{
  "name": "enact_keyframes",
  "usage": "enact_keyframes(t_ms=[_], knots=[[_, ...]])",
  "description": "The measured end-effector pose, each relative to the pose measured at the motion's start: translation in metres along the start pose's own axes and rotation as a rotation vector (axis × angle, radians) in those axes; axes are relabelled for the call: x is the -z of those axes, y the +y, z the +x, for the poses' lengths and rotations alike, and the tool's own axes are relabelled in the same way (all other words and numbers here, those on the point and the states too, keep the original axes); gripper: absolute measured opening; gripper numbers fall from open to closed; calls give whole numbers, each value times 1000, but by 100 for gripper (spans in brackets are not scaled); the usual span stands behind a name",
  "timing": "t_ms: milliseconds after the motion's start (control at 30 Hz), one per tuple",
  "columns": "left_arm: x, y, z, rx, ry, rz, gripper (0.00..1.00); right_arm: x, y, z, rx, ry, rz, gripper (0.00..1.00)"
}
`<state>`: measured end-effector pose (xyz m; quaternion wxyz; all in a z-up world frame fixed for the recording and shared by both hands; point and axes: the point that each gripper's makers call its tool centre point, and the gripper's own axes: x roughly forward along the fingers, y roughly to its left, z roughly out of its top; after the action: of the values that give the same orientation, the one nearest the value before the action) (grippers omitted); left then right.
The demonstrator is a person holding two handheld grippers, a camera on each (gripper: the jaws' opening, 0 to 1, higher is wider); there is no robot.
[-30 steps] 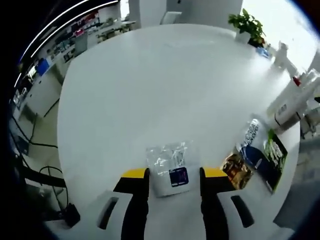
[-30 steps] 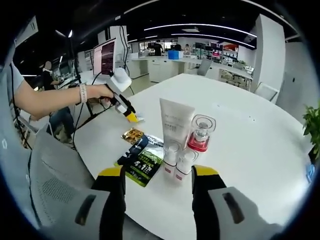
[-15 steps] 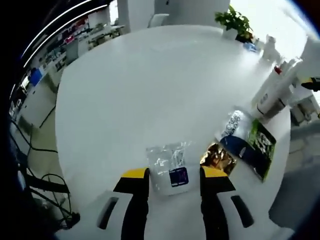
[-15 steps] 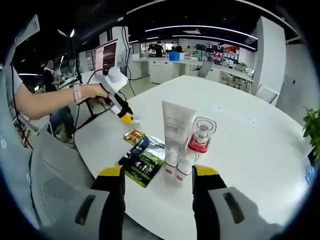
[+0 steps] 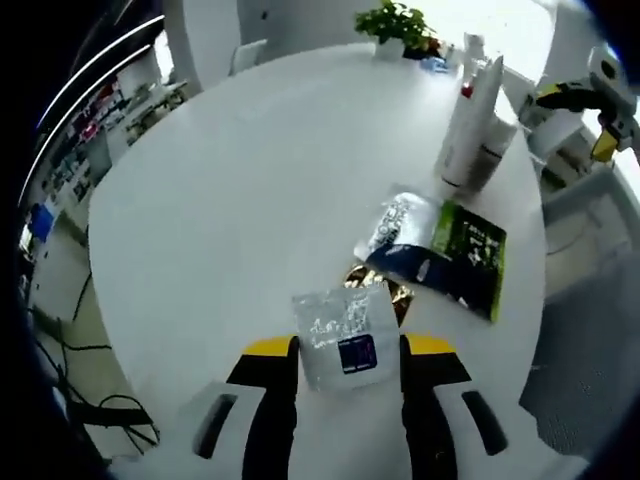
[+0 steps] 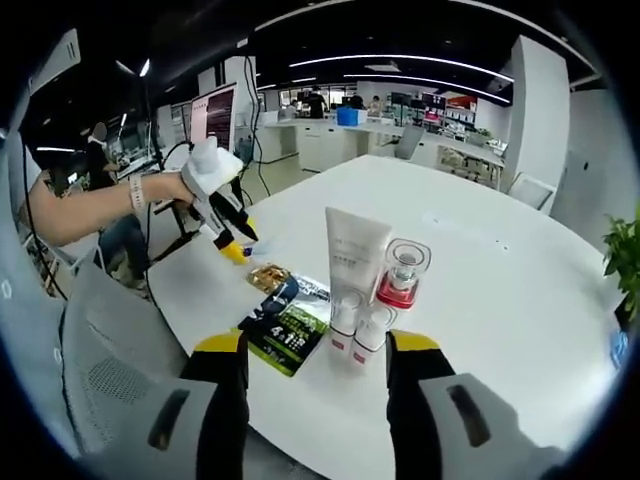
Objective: Arrange the skincare products in the storage area until every visible bottle or jar stands upright without overlapping.
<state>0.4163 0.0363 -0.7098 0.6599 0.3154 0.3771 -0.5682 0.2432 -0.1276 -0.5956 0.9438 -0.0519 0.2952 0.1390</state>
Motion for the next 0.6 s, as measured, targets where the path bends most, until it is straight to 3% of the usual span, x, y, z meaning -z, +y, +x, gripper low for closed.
enact_keyframes(t_ms=[267,600], knots=[[3,-27,-3,64,4,166,38,-2,-1,-2,7,-7,-3,56],[12,-66,2,175,48,319,38,-2,1,-3,8,-14,-2,55]])
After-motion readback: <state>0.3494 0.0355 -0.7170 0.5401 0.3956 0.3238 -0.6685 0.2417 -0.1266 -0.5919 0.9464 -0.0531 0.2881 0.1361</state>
